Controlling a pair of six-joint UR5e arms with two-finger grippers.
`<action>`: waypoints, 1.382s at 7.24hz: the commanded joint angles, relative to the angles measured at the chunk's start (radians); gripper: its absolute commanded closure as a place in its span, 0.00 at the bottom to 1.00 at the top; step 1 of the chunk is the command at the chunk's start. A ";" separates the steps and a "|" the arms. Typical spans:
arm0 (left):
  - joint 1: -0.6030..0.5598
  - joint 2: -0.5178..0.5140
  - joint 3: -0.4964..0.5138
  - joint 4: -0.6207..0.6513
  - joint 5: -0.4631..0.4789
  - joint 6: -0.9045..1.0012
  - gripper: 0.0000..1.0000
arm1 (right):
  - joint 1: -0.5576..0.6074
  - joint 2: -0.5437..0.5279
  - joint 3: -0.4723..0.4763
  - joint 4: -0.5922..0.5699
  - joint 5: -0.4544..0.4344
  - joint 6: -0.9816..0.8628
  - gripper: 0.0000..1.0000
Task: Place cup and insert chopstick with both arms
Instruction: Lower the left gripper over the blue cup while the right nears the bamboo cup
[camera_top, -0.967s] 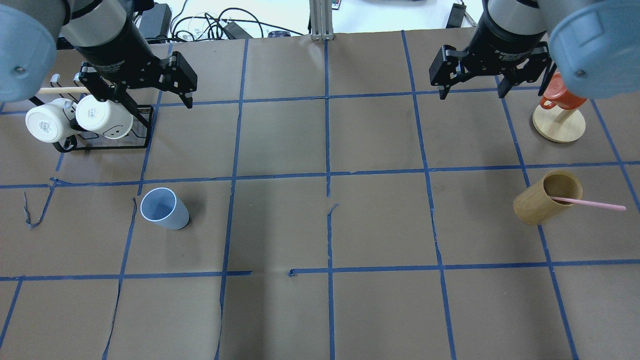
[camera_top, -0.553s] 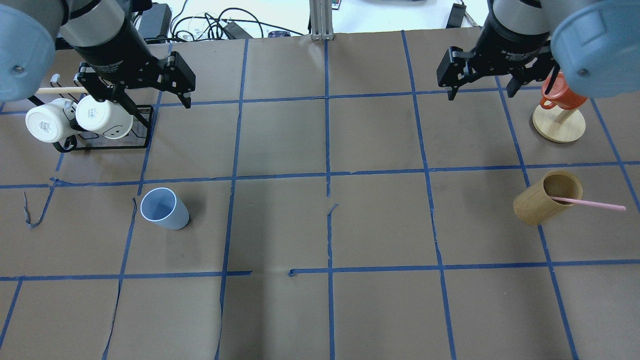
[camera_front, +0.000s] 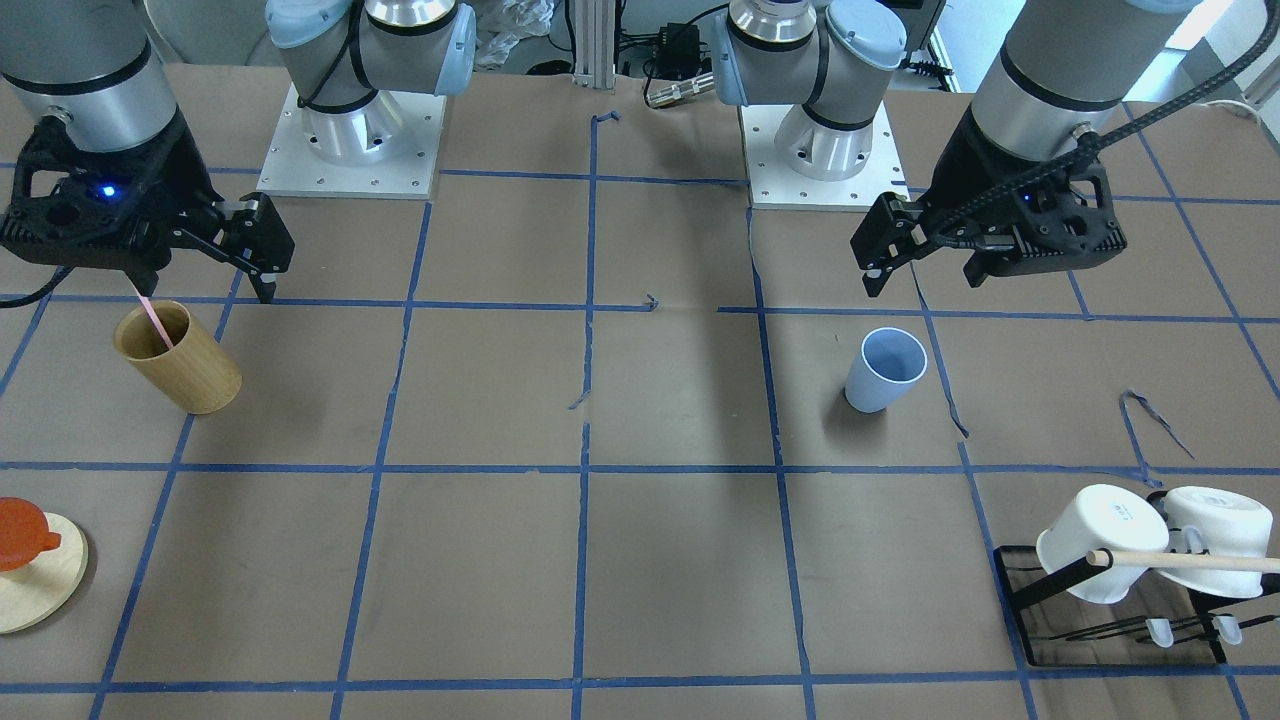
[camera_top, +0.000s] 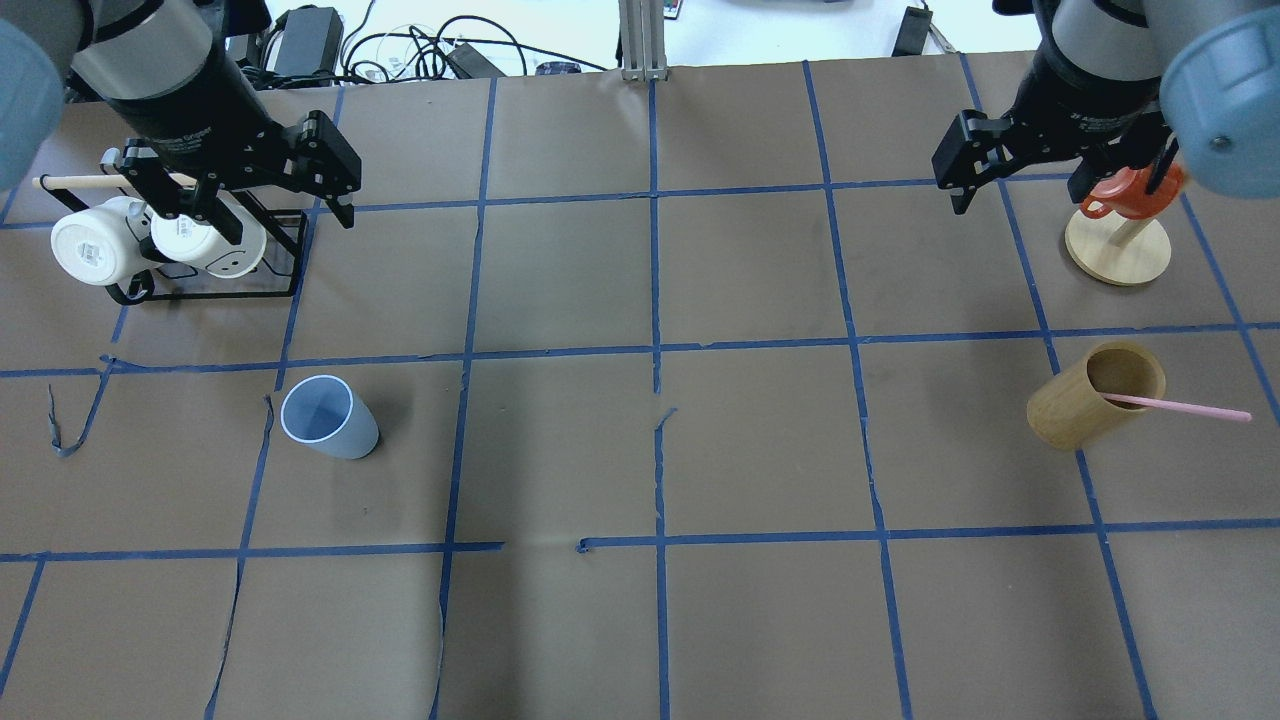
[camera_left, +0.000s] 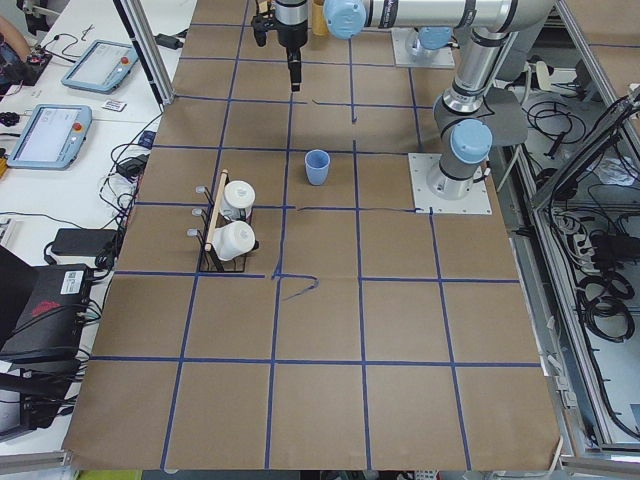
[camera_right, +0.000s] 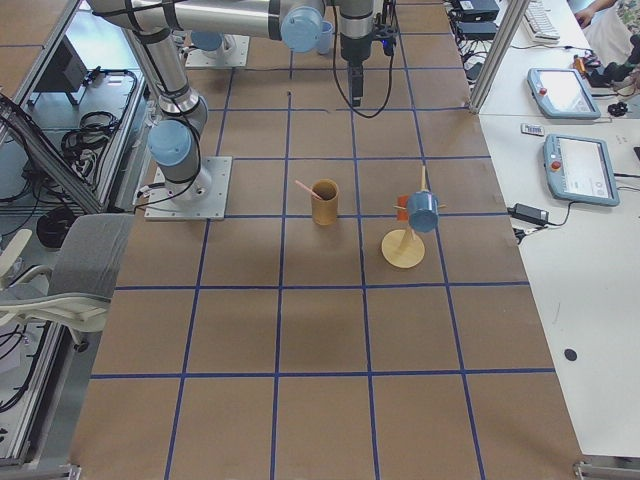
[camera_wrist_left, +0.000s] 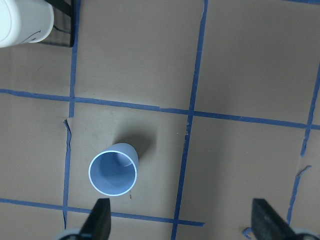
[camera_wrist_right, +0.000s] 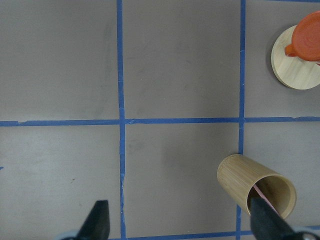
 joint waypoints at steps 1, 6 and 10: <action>0.009 0.005 -0.007 -0.012 0.004 0.011 0.00 | -0.008 -0.001 0.005 0.000 -0.003 -0.006 0.00; 0.053 0.053 -0.492 0.313 0.027 0.112 0.00 | -0.040 -0.010 0.044 -0.002 -0.010 -0.026 0.00; 0.055 0.029 -0.547 0.433 0.097 0.175 0.00 | -0.127 -0.041 0.133 -0.014 -0.001 -0.048 0.01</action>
